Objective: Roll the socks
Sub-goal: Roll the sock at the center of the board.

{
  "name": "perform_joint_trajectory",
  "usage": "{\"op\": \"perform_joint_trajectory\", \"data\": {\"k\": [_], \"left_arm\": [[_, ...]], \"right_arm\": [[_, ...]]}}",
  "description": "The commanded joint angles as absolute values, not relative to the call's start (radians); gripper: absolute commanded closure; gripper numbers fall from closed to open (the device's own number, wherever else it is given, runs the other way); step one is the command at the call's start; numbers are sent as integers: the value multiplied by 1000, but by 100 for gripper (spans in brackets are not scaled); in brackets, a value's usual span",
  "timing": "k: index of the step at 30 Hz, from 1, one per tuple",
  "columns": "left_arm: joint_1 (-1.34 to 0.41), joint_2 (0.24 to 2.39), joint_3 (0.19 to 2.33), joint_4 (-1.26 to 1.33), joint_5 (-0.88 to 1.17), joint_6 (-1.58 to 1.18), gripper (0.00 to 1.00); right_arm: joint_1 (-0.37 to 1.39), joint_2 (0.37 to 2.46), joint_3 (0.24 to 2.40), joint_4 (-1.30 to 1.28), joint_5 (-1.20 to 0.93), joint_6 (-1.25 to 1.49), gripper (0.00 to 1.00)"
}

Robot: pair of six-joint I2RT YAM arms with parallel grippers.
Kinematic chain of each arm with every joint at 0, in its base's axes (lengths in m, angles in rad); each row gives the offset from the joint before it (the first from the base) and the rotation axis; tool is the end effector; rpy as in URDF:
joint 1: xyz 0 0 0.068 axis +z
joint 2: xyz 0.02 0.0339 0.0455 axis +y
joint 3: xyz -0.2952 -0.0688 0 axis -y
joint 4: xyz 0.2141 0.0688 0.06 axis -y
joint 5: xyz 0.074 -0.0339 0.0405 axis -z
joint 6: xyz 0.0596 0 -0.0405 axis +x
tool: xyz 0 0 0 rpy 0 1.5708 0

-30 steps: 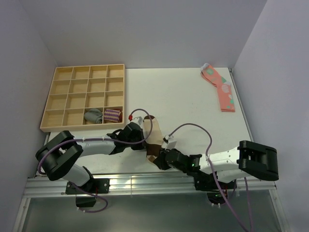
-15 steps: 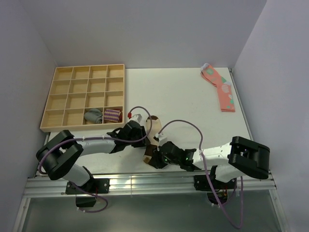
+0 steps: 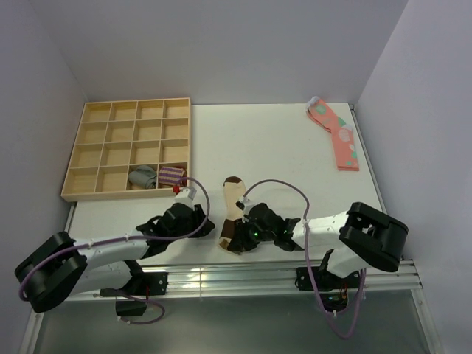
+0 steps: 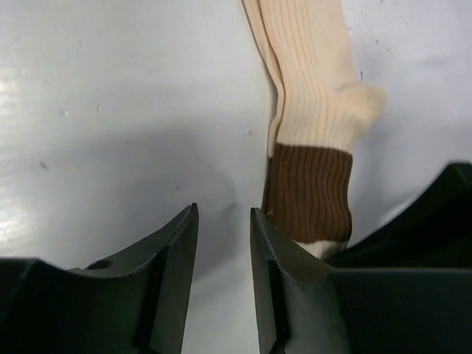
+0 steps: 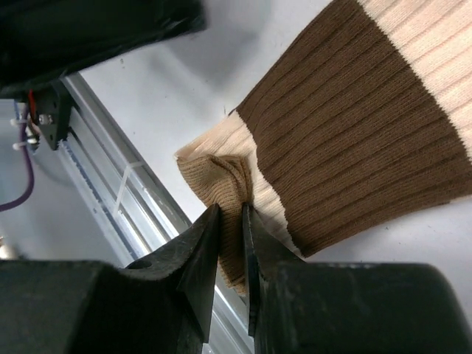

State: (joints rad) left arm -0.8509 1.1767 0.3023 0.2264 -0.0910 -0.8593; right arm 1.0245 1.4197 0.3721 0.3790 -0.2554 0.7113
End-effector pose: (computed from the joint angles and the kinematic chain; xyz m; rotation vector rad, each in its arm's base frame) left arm 0.1335 -0.1441 0.1798 -0.0630 2.3479 -0.8109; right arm 0.1107 0.2110 0.1682 -0.5448 2.4510 1.1342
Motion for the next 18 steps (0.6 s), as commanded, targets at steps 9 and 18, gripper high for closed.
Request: {"op": "perform_joint_trajectory", "data": {"k": [9, 18], "left_arm": [[-1095, 979, 233, 367, -362, -763, 60], [-1250, 1000, 227, 423, -500, -686, 67]], "right_arm": [[905, 1509, 416, 284, -449, 719, 76], [816, 1571, 410, 310, -626, 718, 76]]}}
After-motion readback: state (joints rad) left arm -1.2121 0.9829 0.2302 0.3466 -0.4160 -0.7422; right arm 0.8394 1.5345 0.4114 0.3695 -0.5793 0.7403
